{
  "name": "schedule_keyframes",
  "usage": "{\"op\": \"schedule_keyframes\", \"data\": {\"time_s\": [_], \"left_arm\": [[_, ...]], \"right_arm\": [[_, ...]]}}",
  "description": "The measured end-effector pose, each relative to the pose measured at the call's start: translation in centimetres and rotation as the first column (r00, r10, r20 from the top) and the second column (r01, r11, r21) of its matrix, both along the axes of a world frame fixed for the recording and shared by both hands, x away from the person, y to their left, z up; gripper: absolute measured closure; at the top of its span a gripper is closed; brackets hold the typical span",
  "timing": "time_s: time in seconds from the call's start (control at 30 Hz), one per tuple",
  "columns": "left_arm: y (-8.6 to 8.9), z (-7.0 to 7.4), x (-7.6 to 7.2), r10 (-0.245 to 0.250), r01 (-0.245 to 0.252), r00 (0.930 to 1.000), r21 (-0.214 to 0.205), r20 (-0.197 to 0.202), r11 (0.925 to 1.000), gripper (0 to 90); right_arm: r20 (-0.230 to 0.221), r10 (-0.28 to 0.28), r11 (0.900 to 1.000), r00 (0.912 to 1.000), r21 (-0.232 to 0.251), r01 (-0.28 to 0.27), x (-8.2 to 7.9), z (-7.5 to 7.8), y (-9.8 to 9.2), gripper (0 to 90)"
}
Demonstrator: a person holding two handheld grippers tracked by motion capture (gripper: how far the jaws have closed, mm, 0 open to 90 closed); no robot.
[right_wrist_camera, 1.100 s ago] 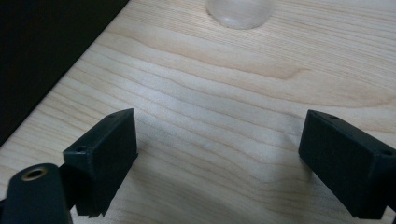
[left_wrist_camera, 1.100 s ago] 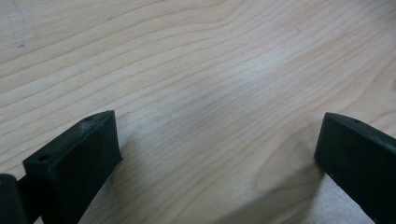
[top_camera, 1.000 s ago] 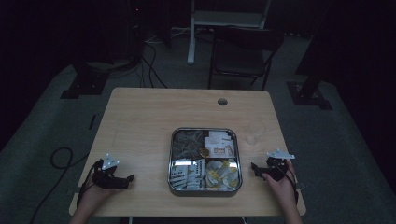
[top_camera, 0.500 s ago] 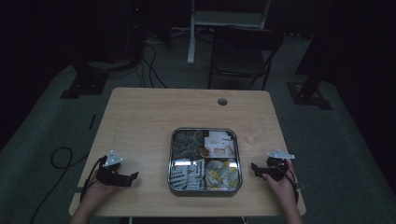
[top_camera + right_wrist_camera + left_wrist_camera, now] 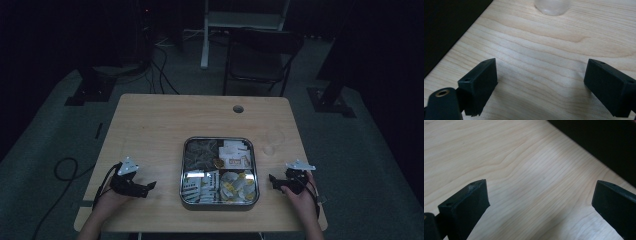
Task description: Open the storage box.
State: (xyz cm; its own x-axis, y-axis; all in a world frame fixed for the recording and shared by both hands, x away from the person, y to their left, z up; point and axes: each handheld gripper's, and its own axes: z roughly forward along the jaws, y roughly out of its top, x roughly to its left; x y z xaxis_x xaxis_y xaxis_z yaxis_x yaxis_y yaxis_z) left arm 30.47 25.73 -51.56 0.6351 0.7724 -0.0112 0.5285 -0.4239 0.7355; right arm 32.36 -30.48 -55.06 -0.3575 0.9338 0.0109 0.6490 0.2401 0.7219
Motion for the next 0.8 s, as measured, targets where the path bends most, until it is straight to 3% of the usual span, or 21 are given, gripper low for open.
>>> {"op": "schedule_keyframes", "data": {"time_s": [0.37,0.67,0.8], "left_arm": [[-1.8,1.4,0.5,-0.068,0.069,0.997,-0.027,0.036,0.9972,1.4],[-3.8,2.5,0.9,-0.137,0.14,0.9881,-0.04,0.07,0.9893,1.4],[-4.2,2.7,0.9,-0.145,0.149,0.986,-0.046,0.082,0.9878,1.3]], "right_arm": [[0.001,0.001,1.0,1.0,0.0,-0.001,0.0,0.0,0.0,10.8],[0.001,0.001,1.0,1.0,-0.001,-0.001,0.0,0.0,0.0,10.8],[0.001,0.001,1.0,1.0,-0.001,-0.001,0.0,0.0,0.0,10.8]]}}
